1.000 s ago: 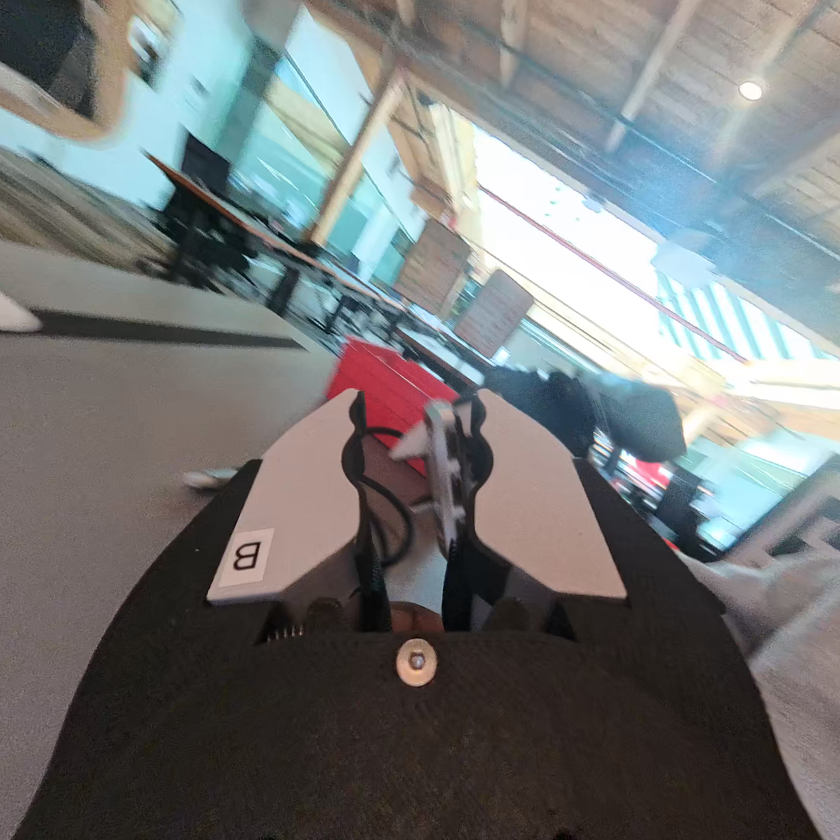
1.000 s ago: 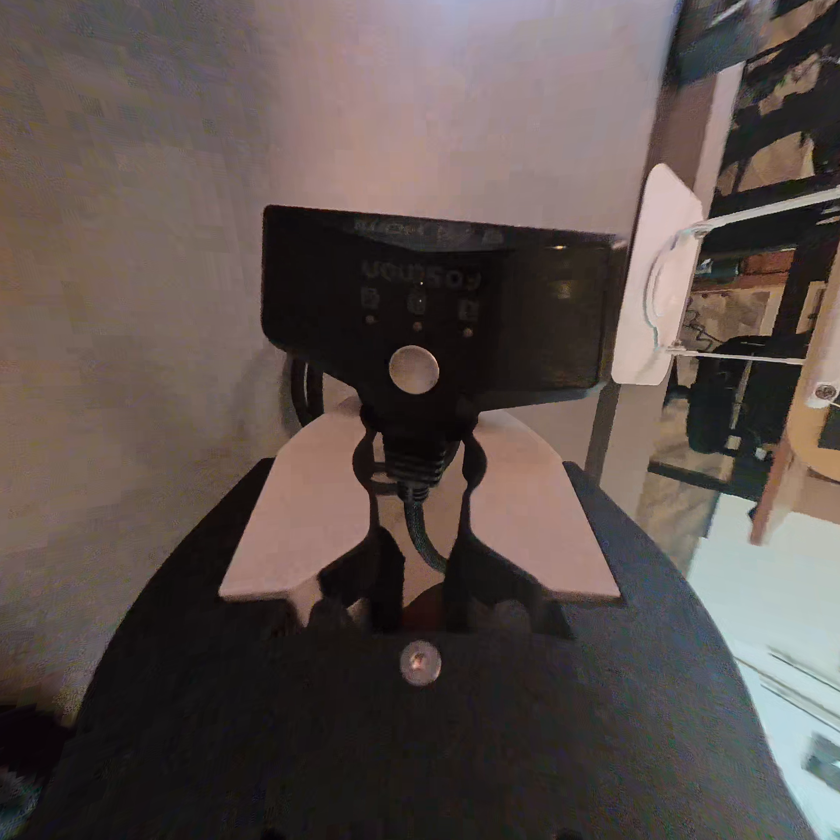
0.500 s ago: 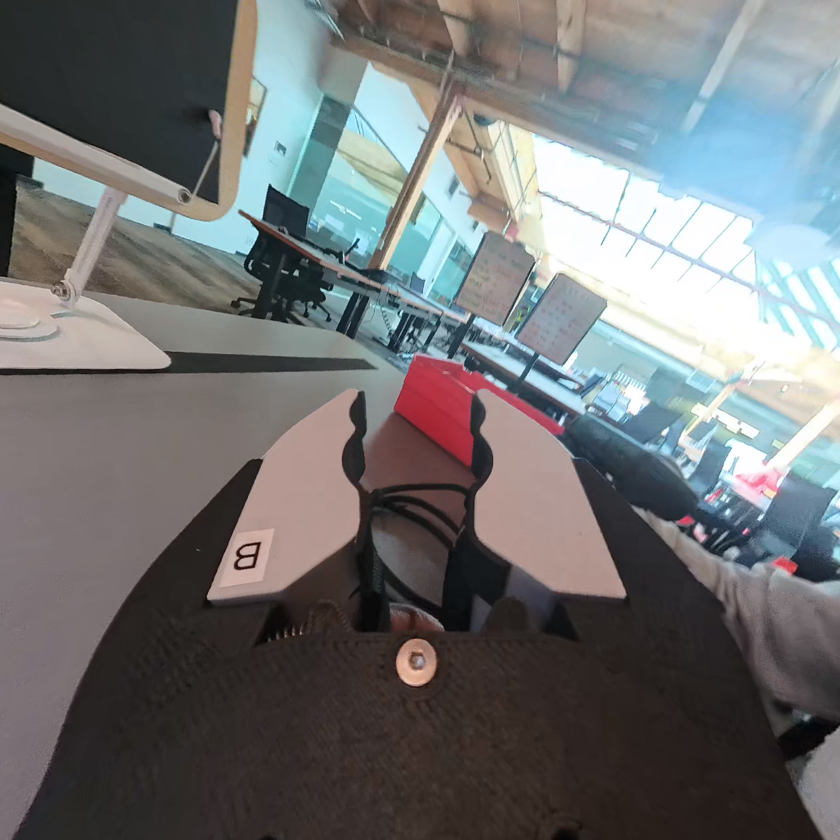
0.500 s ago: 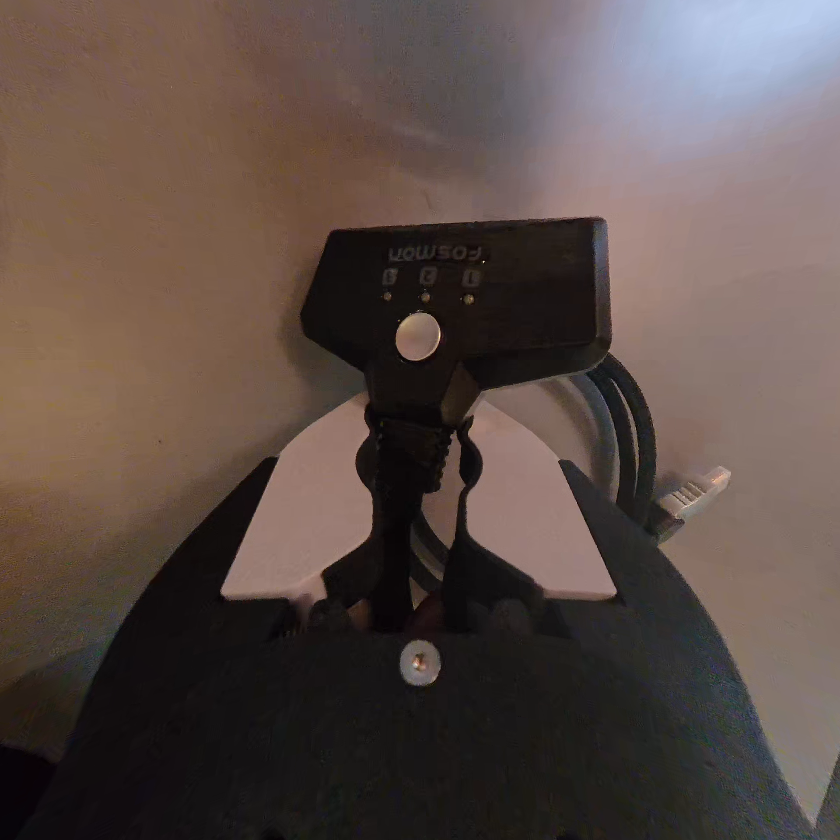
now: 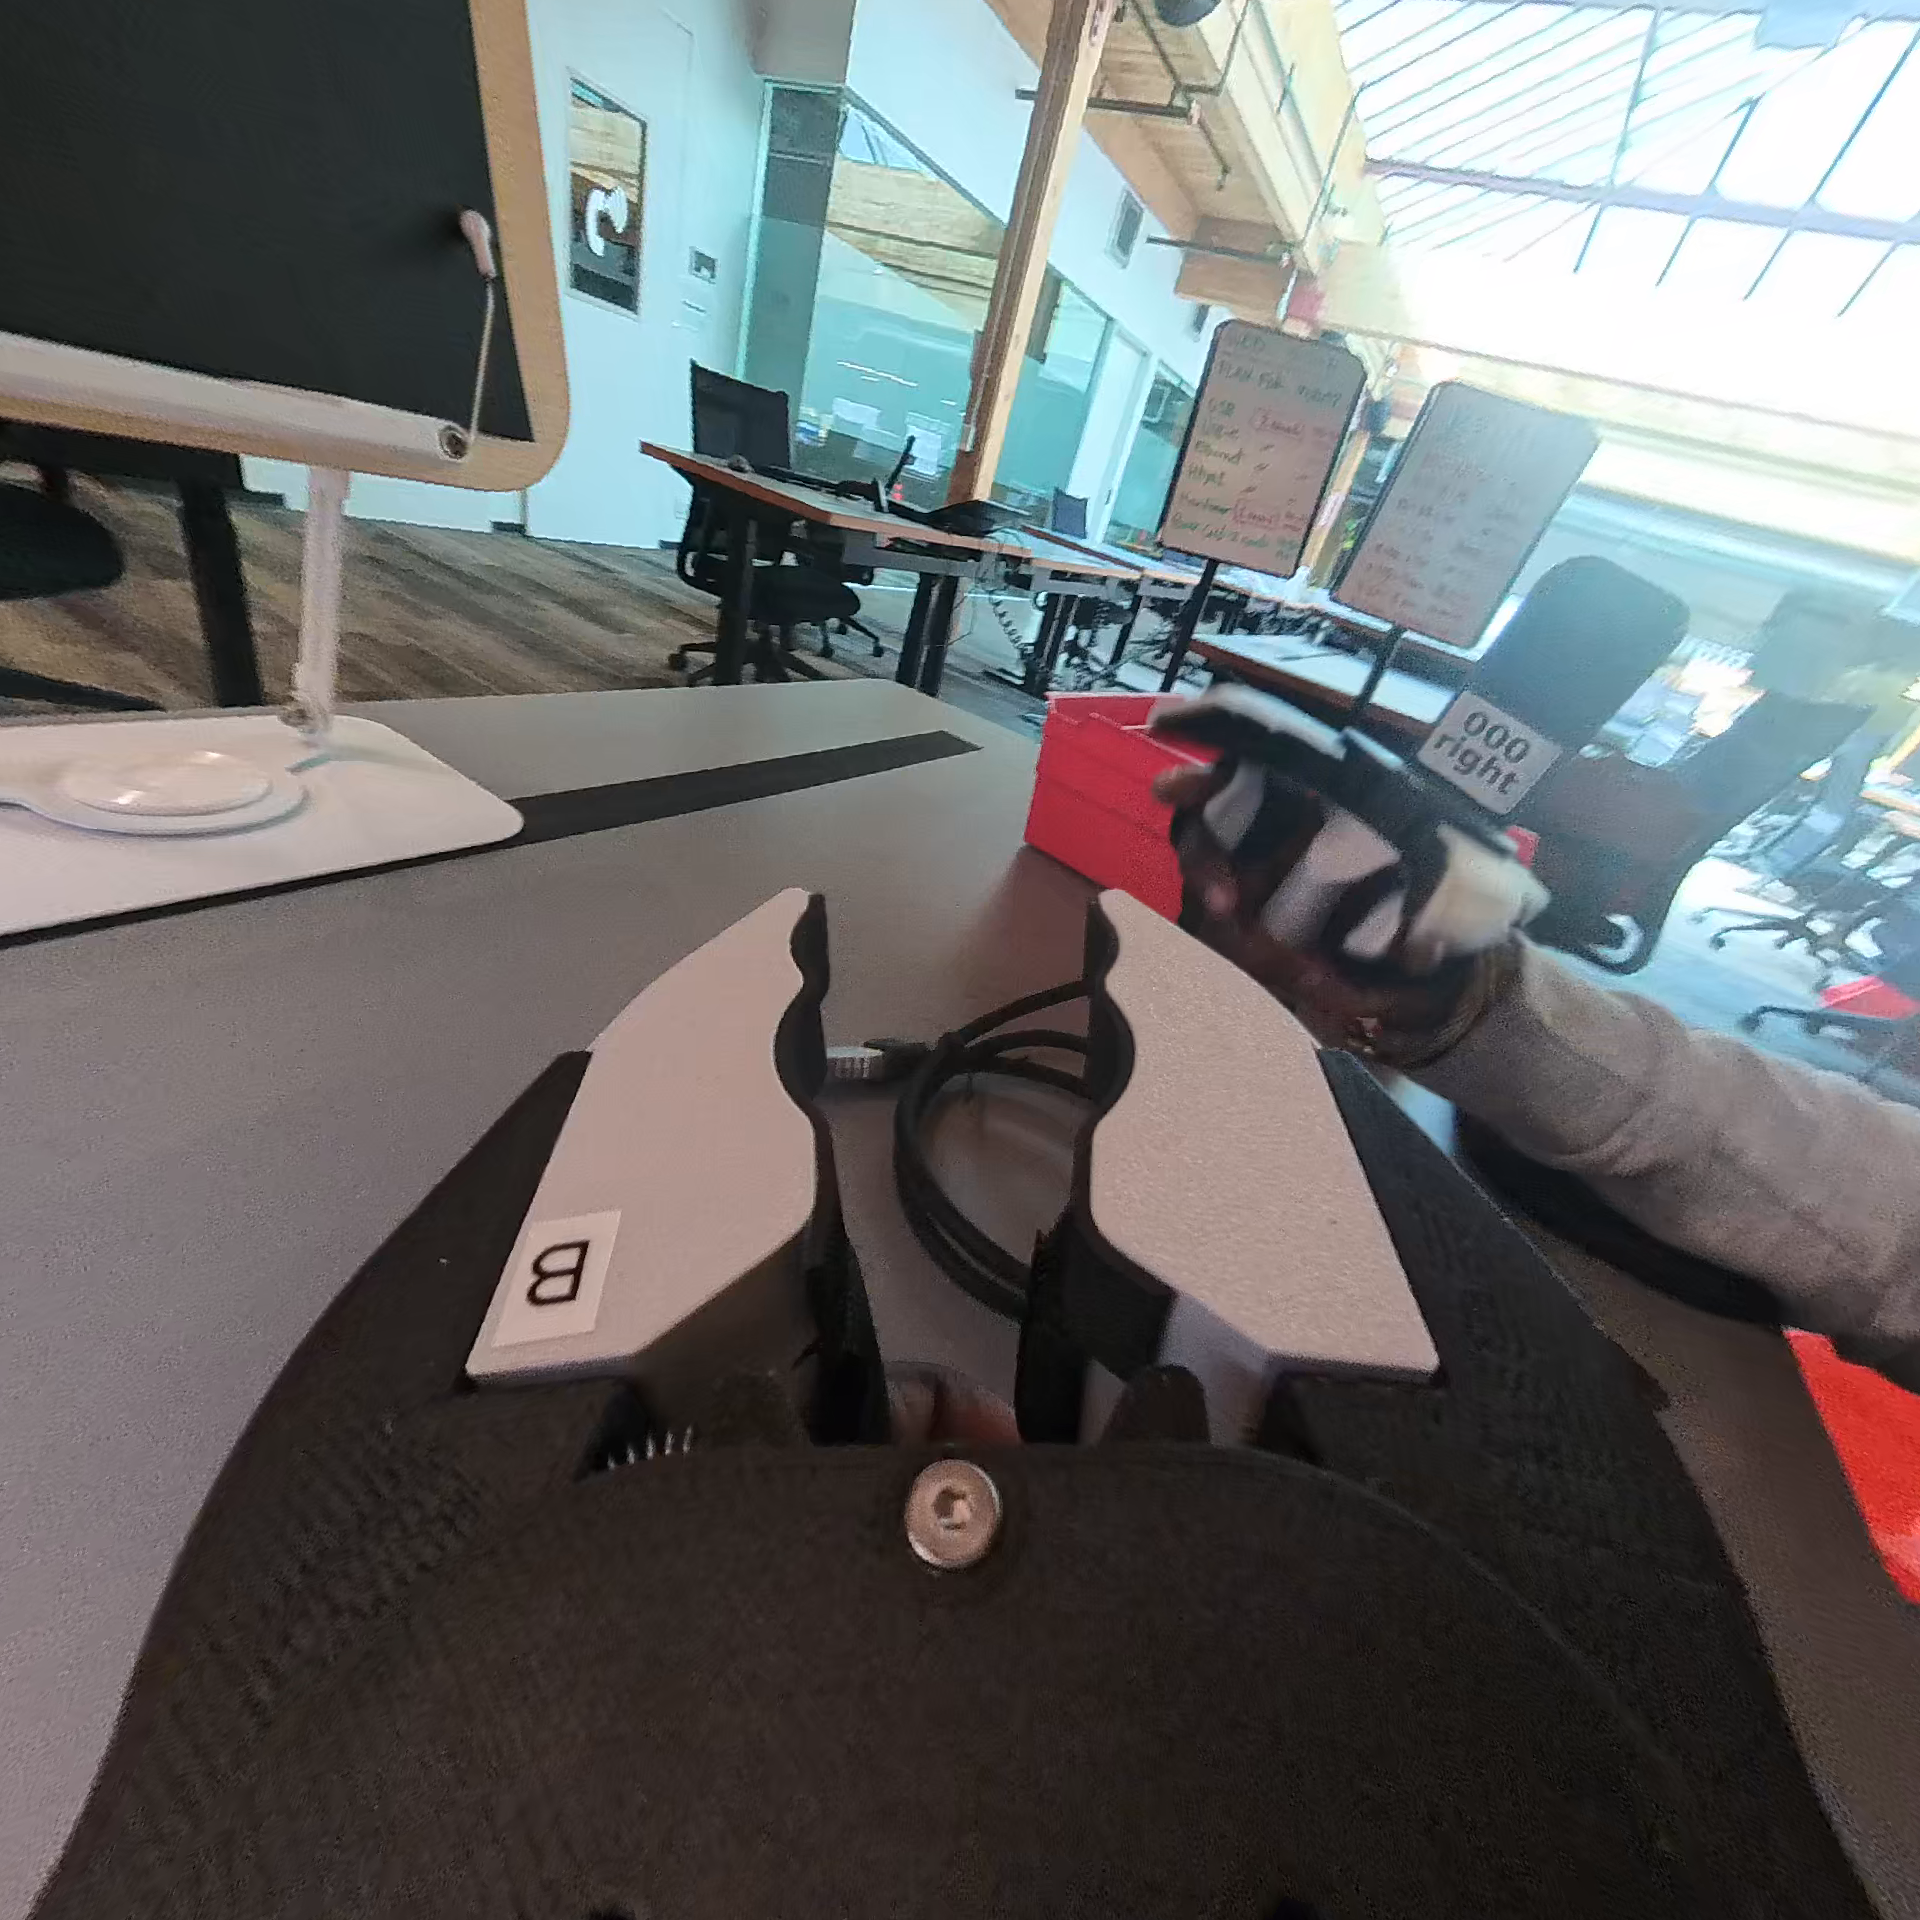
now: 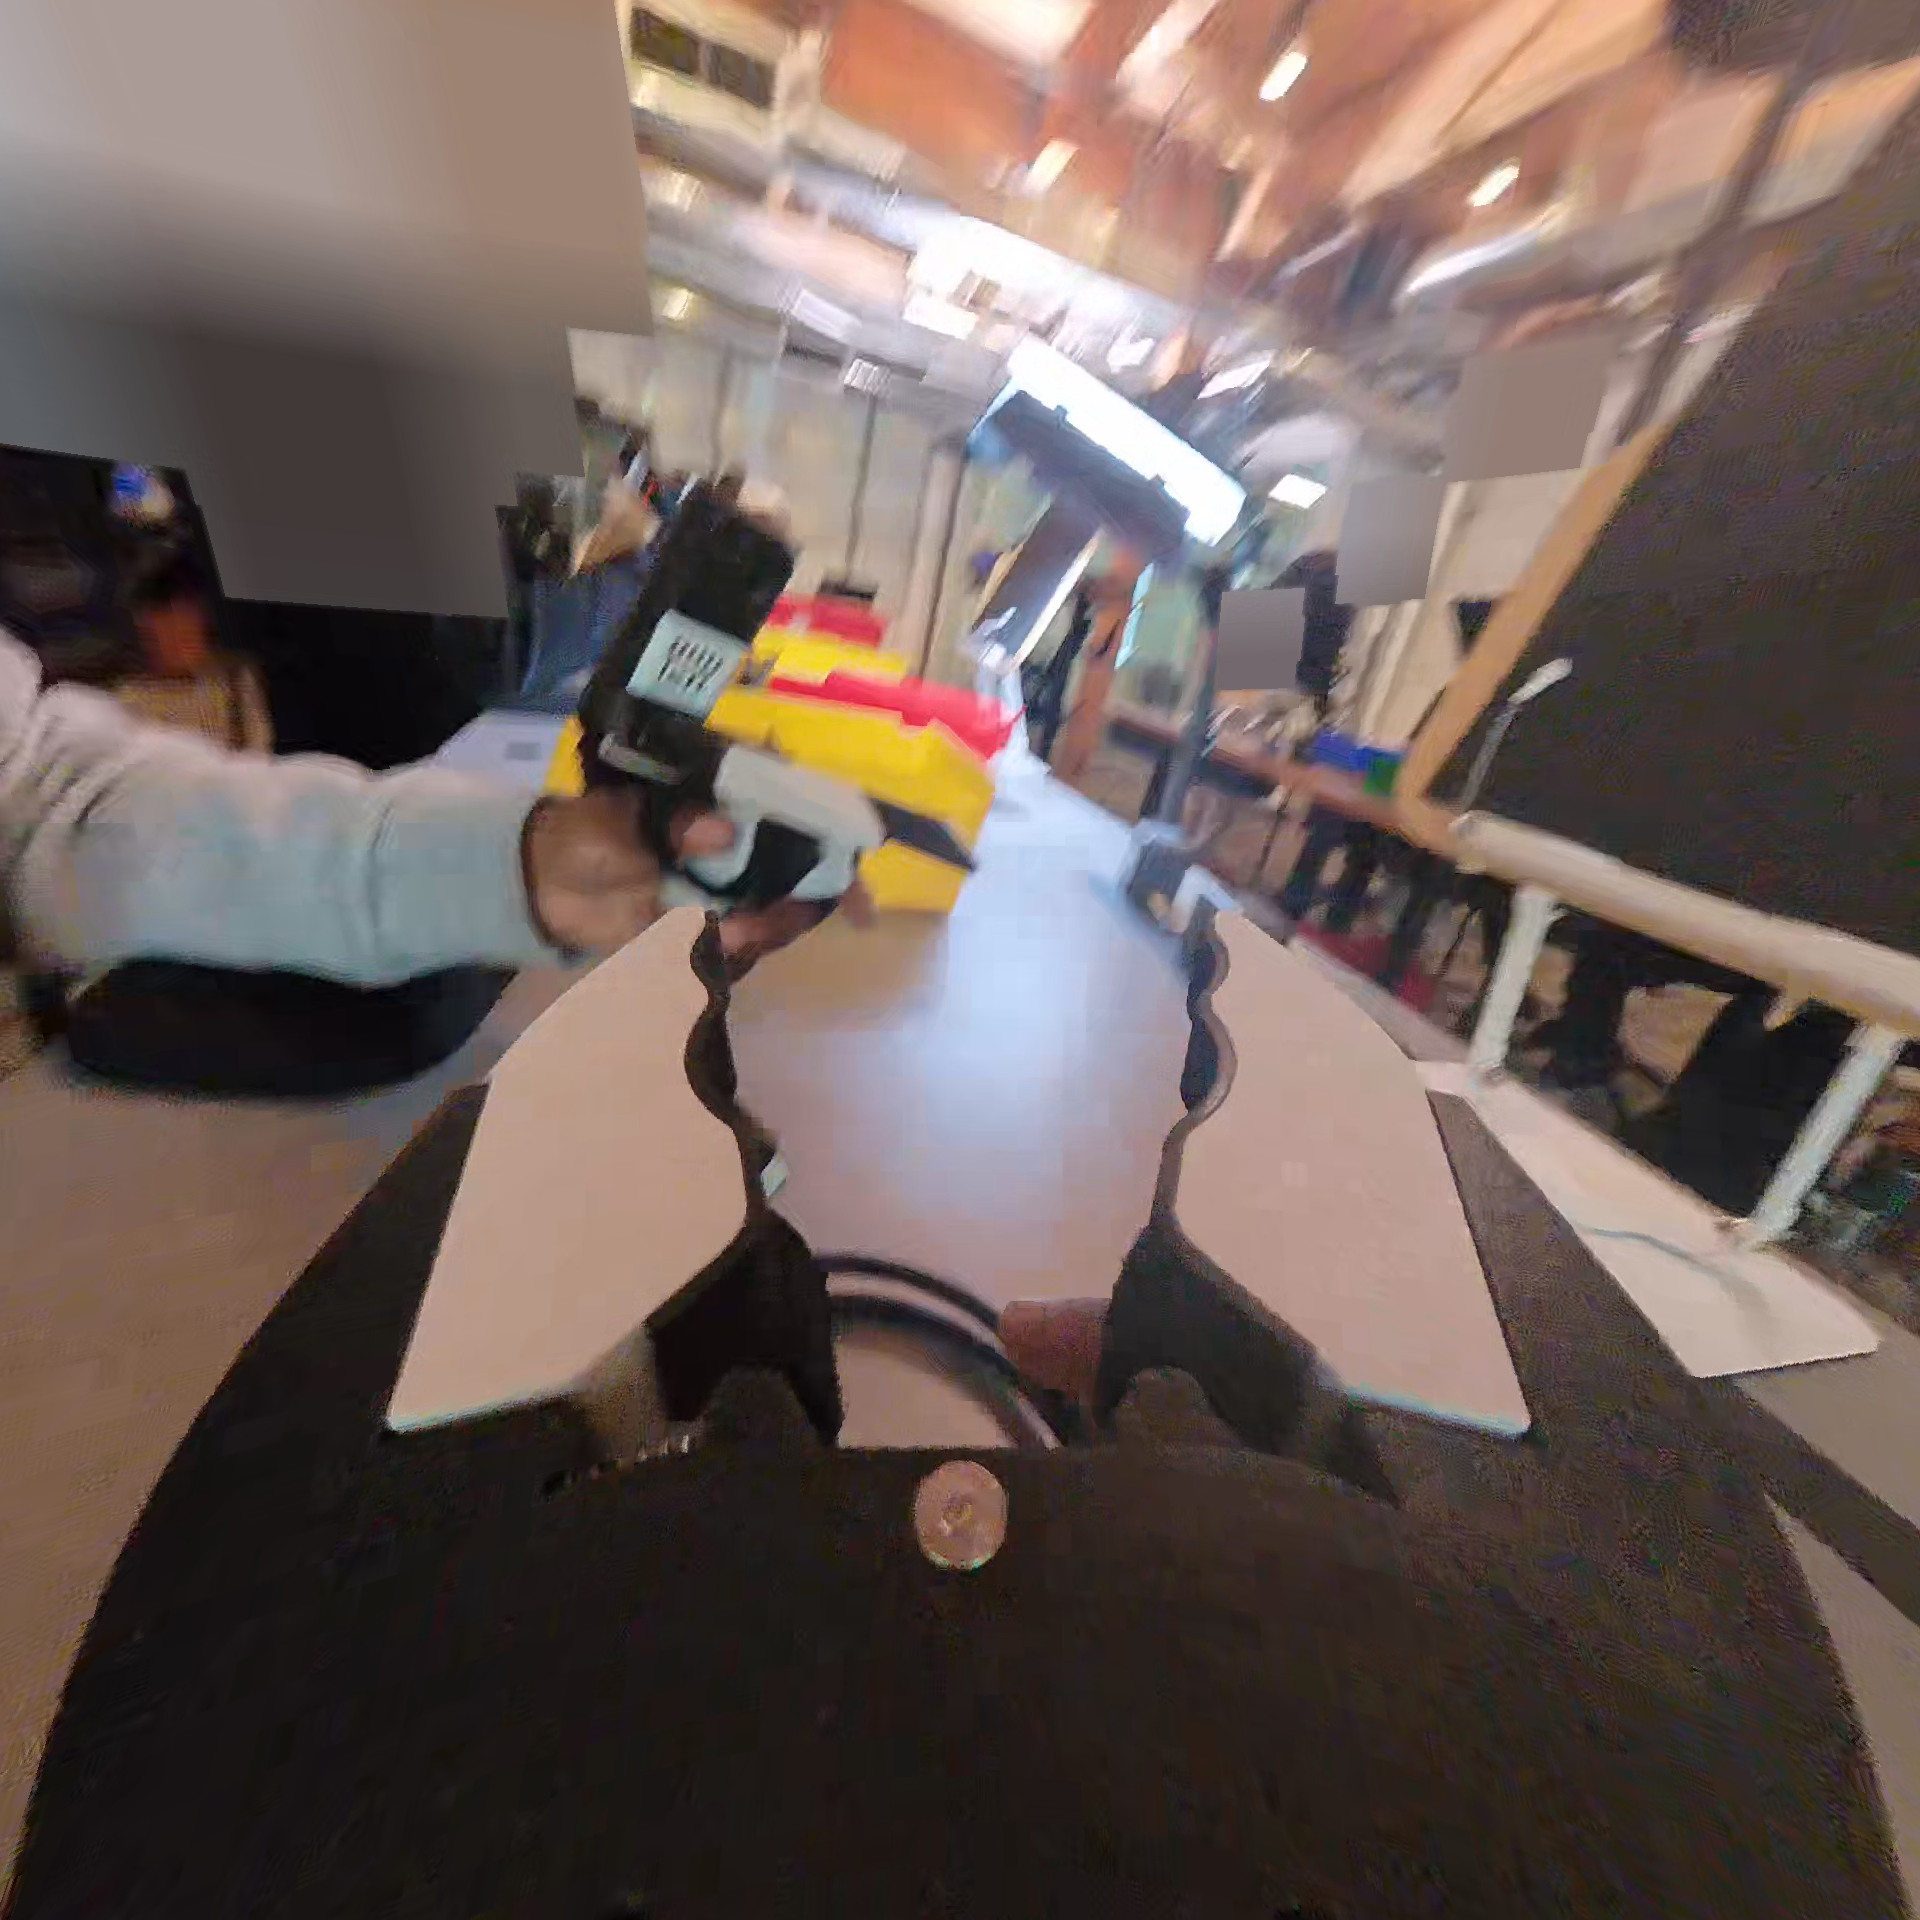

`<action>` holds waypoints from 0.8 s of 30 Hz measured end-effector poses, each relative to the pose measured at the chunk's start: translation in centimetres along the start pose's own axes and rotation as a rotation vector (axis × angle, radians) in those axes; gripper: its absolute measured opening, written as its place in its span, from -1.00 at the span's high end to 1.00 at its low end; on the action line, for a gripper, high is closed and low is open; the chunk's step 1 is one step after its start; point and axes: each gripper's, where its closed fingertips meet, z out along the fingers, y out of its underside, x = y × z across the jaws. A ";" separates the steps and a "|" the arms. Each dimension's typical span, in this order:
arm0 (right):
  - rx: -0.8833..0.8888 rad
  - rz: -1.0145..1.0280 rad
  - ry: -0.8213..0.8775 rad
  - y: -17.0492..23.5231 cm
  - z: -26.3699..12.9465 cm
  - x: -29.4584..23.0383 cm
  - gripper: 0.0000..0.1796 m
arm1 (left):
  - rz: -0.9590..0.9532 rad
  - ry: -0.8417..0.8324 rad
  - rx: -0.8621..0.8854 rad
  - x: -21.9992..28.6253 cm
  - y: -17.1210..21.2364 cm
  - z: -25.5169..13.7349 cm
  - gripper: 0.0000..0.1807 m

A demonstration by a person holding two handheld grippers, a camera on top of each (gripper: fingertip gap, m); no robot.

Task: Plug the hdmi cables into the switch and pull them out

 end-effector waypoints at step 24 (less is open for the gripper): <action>0.270 -0.209 0.443 -4.4 -3.0 5.1 0.06 | 0.336 -1.166 -0.469 -11.8 -8.4 -36.9 0.46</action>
